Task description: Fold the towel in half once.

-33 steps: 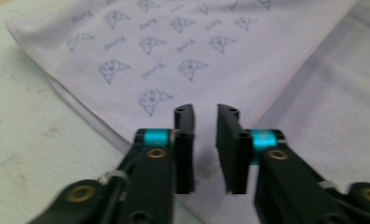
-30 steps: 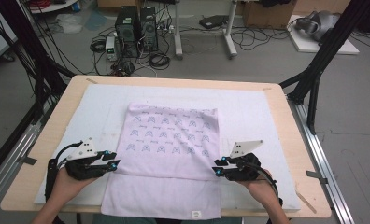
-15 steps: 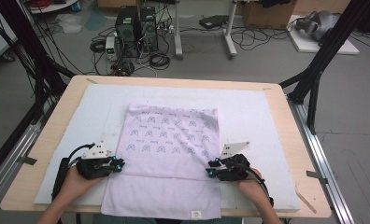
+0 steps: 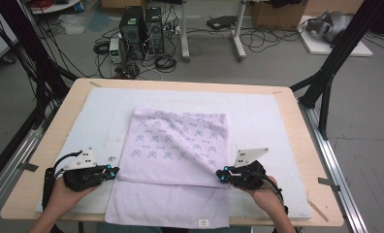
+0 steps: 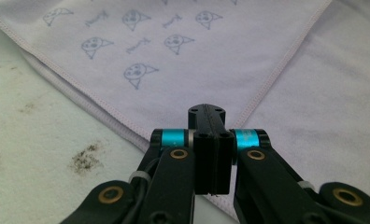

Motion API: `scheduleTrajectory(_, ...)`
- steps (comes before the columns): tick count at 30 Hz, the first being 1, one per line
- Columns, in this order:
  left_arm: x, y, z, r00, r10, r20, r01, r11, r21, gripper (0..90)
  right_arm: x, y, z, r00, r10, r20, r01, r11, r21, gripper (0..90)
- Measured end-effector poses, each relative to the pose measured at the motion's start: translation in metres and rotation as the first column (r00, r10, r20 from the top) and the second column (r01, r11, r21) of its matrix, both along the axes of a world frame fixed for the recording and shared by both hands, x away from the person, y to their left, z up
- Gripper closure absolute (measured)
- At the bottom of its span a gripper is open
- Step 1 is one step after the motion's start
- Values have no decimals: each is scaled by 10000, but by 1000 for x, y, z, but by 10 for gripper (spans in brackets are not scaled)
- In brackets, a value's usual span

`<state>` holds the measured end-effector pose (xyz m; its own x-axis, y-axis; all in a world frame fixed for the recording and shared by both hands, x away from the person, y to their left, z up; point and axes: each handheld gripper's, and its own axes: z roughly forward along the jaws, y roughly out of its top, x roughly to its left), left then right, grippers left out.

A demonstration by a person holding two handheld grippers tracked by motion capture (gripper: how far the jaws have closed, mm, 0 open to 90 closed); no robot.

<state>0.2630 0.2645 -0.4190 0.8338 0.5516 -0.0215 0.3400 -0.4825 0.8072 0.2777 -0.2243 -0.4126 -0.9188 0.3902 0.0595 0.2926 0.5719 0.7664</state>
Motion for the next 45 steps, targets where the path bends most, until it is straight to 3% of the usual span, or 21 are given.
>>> scheduleTrajectory(3,11,-7,-7,9998,49,-215,-48,10000,39,743,3,2,-11,9993,-300,-203,291,9987,-411,703)
scheduleTrajectory(5,20,-13,-12,9994,125,-333,-119,9998,188,644,5,4,-17,9986,-386,-347,375,9988,-317,644)
scheduleTrajectory(8,29,-19,-20,9991,150,-406,-134,9991,395,568,9,7,-24,9978,-462,-465,440,9979,-481,612)
scheduleTrajectory(11,31,-22,-26,9996,62,-291,-46,9984,563,626,13,7,-30,9973,-477,-556,450,9978,-484,642)
scheduleTrajectory(13,31,-23,-25,9997,-17,-263,32,9983,578,810,12,6,-31,9974,-536,-473,518,9979,-394,723)
scheduleTrajectory(15,29,-24,-24,9998,58,-209,-45,9980,631,869,13,5,-31,9972,-549,-508,534,9981,-307,804)
scheduleTrajectory(17,27,-23,-20,9999,126,-60,-123,9982,585,878,13,5,-30,9983,-422,-393,412,9988,-254,844)
scheduleTrajectory(19,23,-19,-14,9997,209,92,-211,9995,253,880,11,3,-25,9986,-418,-323,417,9991,-39,853)
scheduleTrajectory(25,-1,-10,14,9987,17,509,-14,10000,-56,879,-1,-4,3,9999,-142,73,138,9985,534,858)
scheduleTrajectory(30,-30,-2,33,9971,-427,624,448,9985,-322,879,-27,-8,27,9970,683,356,-711,9941,818,851)
scheduleTrajectory(32,-40,-1,35,9952,-787,574,805,9963,-287,864,-40,-10,35,9880,1545,76,-1543,9808,1196,779)
scheduleTrajectory(33,-41,-2,33,9956,-811,467,822,9964,-226,815,-43,-11,36,9878,1552,157,-1560,9802,1219,737)
scheduleTrajectory(35,-39,-4,26,9963,-813,285,815,9967,-50,699,-41,-11,32,9919,1265,143,-1273,9873,947,685)
scheduleTrajectory(37,-35,-8,14,9969,-767,190,767,9971,30,664,-32,-10,18,9965,832,-4,-830,9946,627,666)
scheduleTrajectory(40,-26,-12,-4,9976,-682,-78,684,9974,246,648,-21,-7,-3,9990,399,-187,-396,9991,151,635)
scheduleTrajectory(43,-18,-16,-23,9969,-687,-387,718,9938,852,648,-15,-3,-22,9987,342,-370,-350,9992,-194,628)
scheduleTrajectory(45,-18,-15,-25,9969,-719,-332,738,9954,613,673,-15,-1,-31,9982,349,-482,-367,9987,-359,628)
